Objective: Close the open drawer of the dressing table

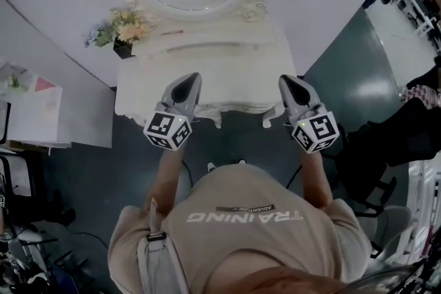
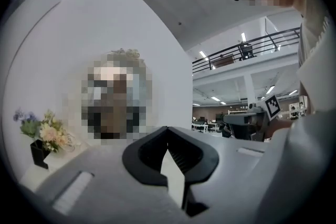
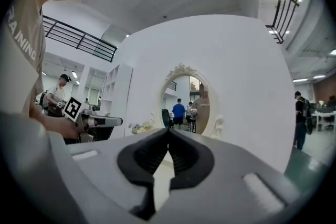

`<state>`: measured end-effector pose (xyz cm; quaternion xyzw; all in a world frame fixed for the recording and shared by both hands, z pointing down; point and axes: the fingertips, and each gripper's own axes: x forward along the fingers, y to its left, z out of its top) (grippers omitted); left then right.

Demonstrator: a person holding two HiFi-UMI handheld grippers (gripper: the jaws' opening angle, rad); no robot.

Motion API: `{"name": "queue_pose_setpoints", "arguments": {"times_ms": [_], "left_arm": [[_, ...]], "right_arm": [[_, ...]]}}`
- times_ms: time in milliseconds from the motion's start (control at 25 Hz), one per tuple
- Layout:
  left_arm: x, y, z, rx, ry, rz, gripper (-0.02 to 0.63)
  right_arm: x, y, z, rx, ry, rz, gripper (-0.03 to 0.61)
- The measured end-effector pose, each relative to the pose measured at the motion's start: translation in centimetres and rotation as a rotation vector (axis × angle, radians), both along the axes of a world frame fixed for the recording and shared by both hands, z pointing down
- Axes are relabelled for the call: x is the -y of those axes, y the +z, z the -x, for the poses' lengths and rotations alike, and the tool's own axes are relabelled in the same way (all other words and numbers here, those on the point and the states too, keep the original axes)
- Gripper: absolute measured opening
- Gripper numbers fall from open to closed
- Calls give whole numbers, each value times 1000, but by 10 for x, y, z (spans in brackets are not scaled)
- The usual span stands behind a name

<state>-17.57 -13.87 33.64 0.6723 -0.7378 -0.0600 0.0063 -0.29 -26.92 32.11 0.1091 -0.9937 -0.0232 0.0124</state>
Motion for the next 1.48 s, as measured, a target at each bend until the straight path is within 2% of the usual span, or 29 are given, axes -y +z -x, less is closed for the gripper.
{"name": "queue_pose_setpoints", "arguments": {"times_ms": [120, 240, 360, 600, 760, 920, 1080, 1280, 1480], "left_arm": [[3, -2, -3, 72, -10, 27, 0], [-1, 0, -3, 116, -28, 35, 0], [-5, 4, 3, 107, -46, 31, 0], [-13, 26, 16, 83, -83, 76, 0], [-15, 42, 29, 63, -106, 98, 0], [-20, 44, 29, 51, -109, 94, 0], [-25, 43, 48, 28, -137, 74, 0], [-22, 57, 60, 10, -119, 83, 0], [-24, 74, 80, 17, -86, 125, 0]], "right_arm": [[6, 2, 4, 5, 10, -3, 3], [11, 13, 10, -27, 20, -51, 3], [13, 21, 13, -58, 17, -103, 3], [14, 33, 14, -60, -2, -32, 3], [16, 42, 21, -71, -8, -34, 3], [13, 48, 19, -77, -4, -5, 3], [9, 49, 29, -59, 13, 13, 3], [7, 56, 38, -47, 55, 40, 3], [0, 57, 53, -26, 84, 41, 3]]}}
